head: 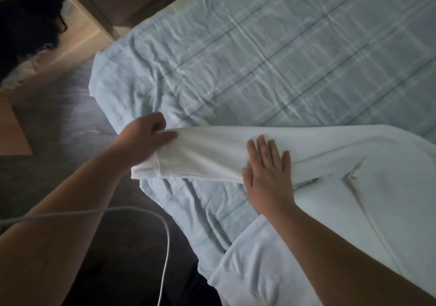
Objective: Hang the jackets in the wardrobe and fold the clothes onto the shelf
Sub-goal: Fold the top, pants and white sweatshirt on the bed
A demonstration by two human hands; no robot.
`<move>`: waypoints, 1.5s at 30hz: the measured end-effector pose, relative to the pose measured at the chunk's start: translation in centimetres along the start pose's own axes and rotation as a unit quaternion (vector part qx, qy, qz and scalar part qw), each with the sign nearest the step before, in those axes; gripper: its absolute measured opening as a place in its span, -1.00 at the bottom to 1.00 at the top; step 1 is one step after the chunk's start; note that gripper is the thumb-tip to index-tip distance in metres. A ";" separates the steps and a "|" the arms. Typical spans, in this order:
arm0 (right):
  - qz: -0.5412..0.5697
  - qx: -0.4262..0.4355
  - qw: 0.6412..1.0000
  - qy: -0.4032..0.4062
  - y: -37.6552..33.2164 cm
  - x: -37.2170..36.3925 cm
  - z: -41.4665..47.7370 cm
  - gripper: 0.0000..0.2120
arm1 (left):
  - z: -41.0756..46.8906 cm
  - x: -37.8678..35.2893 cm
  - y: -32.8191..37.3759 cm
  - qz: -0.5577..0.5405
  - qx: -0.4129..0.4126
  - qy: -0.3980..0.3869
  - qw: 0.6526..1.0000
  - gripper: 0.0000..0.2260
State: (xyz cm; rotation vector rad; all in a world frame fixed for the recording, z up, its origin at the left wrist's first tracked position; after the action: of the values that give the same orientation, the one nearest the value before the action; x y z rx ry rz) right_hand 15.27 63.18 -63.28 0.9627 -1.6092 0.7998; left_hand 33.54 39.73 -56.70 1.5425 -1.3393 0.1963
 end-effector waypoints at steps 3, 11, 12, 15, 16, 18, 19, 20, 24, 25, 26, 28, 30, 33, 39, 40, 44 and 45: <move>0.002 -0.013 1.000 -0.012 -0.8 0.0 1.7 -0.37 | 1.8 2.4 0.9 -0.003 -0.010 0.049 0.999 -0.68; -0.013 -0.047 0.999 -0.012 -0.8 -0.8 6.5 -0.35 | 7.5 3.6 1.9 0.055 -0.042 0.064 0.996 -0.74; -0.015 -0.050 0.999 -0.015 -0.9 -1.0 6.8 -0.34 | 8.3 3.4 1.7 0.060 -0.040 0.062 0.995 -0.75; -0.020 -0.055 0.998 -0.021 -1.1 -1.5 7.2 -0.33 | 10.3 2.0 0.5 0.064 -0.021 0.038 0.997 -0.80; -0.022 -0.056 0.998 -0.018 -1.1 -1.6 7.2 -0.32 | 10.8 1.5 -0.1 0.059 -0.011 0.032 0.998 -0.81; -0.027 -0.059 0.998 -0.012 -1.0 -1.9 7.1 -0.32 | 11.5 1.2 -1.3 0.047 0.017 0.025 0.998 -0.78; -0.028 -0.059 0.998 -0.008 -1.1 -2.1 7.1 -0.32 | 11.6 1.4 -1.7 0.044 0.031 0.022 0.998 -0.77; -0.030 -0.058 0.998 -0.007 -1.1 -2.2 7.1 -0.31 | 11.7 1.7 -2.0 0.046 0.042 0.014 0.998 -0.76; -0.044 -0.055 0.997 -0.028 -1.3 -2.8 7.5 -0.31 | 10.7 2.8 -2.5 0.076 0.075 -0.068 0.992 -0.69; -0.042 -0.059 0.997 -0.042 -1.2 -2.8 7.6 -0.30 | 10.2 3.2 -2.5 0.061 0.077 -0.075 0.992 -0.70; -0.037 -0.061 0.996 -0.054 -1.1 -2.6 7.6 -0.30 | 9.6 3.6 -2.2 0.029 0.076 -0.079 0.994 -0.73; -0.018 -0.052 0.996 -0.075 -1.0 -2.1 7.7 -0.29 | 8.1 4.0 -1.0 -0.073 0.077 -0.084 0.991 -0.78; 0.033 -0.039 0.996 -0.078 -0.7 -0.9 7.9 -0.29 | 6.4 3.6 0.9 -0.197 0.089 -0.084 0.973 -0.80; 0.320 -0.120 0.939 -0.020 1.7 3.4 7.1 -0.56 | 4.7 0.0 4.9 -0.385 0.101 -0.106 0.911 -0.87; 0.817 -0.260 0.498 -0.130 5.0 6.8 1.1 -0.53 | -0.2 -12.4 16.6 -0.436 0.042 -0.212 0.873 -0.94; 0.826 -0.259 0.482 -0.133 6.1 7.1 0.4 -0.47 | -1.0 -14.3 18.4 -0.421 0.024 -0.238 0.875 -0.96; 0.840 -0.287 0.454 -0.074 11.8 6.7 -2.3 -0.57 | -3.8 -19.8 22.8 -0.296 -0.080 -0.280 0.910 -0.70; 0.841 -0.280 0.459 -0.065 12.9 6.7 -2.8 -0.62 | -4.6 -20.2 24.0 -0.239 -0.151 -0.254 0.925 -0.65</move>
State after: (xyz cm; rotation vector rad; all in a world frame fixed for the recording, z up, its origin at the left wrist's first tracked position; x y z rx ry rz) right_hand 4.18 70.21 -56.52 -1.5606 -2.3898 1.1707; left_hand 9.13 59.82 -54.70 1.6558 -1.2505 -0.7298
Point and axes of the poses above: each hand's wrist, its own z-axis towards the middle knuckle, its own x-axis out of the back of the hand, y = z × x, the point moved 9 cm from there along z, towards the middle knuckle, and after that the axes turned 11 degrees about -z, right-handed, at the moved point
